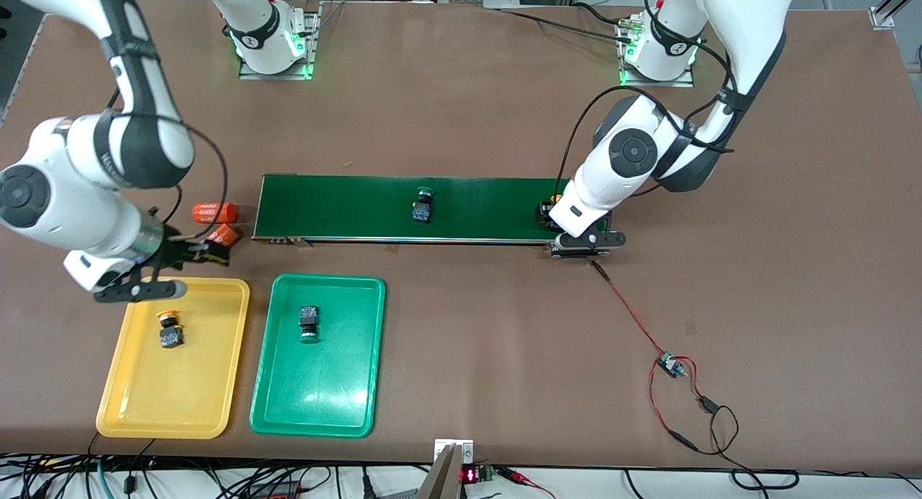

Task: Sort buttons by color to trays
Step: 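Move the right gripper back over the belt start, then grasp the green-capped button with the right gripper while the left gripper withdraws, then carry the green button over the green tray with the right gripper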

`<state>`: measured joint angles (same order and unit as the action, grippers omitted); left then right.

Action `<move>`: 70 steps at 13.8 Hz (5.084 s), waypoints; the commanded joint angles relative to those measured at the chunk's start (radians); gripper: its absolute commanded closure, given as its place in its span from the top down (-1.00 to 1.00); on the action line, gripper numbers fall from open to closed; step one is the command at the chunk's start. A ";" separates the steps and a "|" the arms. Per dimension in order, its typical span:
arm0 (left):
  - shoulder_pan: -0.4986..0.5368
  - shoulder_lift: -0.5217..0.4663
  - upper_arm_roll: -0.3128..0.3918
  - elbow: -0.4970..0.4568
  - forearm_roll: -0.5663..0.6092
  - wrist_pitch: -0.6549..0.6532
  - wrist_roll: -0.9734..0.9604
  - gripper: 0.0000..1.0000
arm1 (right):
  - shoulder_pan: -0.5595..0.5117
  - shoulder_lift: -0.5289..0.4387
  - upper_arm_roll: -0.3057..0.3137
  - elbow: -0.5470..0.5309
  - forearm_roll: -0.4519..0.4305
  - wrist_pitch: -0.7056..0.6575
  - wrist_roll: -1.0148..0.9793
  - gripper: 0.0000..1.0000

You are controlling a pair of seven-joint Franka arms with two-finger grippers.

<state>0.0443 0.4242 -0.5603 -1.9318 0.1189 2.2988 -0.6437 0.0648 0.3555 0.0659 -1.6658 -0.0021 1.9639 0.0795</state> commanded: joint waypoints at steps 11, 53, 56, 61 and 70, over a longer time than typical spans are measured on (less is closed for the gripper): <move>0.098 -0.039 0.040 0.344 0.277 -0.456 0.229 1.00 | 0.233 -0.271 -0.009 -0.547 0.103 0.462 0.304 0.98; 0.023 -0.344 0.556 0.448 -0.190 -0.737 0.625 1.00 | 0.400 0.005 -0.014 -0.436 -0.174 0.498 0.595 -0.31; 0.025 -0.346 0.546 0.452 -0.192 -0.731 0.618 1.00 | 0.391 -0.012 -0.035 -0.379 -0.171 0.440 0.568 -0.49; 0.022 -0.322 0.548 0.453 -0.188 -0.729 0.621 1.00 | 0.282 0.009 -0.044 -0.074 -0.157 0.187 0.341 -0.49; -0.092 -0.329 0.660 0.445 -0.192 -0.726 0.630 1.00 | 0.188 0.360 -0.035 0.093 -0.154 0.628 -0.003 -0.49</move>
<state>-0.0079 0.0950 0.0484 -1.5037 -0.0709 1.5871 -0.0276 0.2775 0.6516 0.0128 -1.6457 -0.1597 2.5656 0.1319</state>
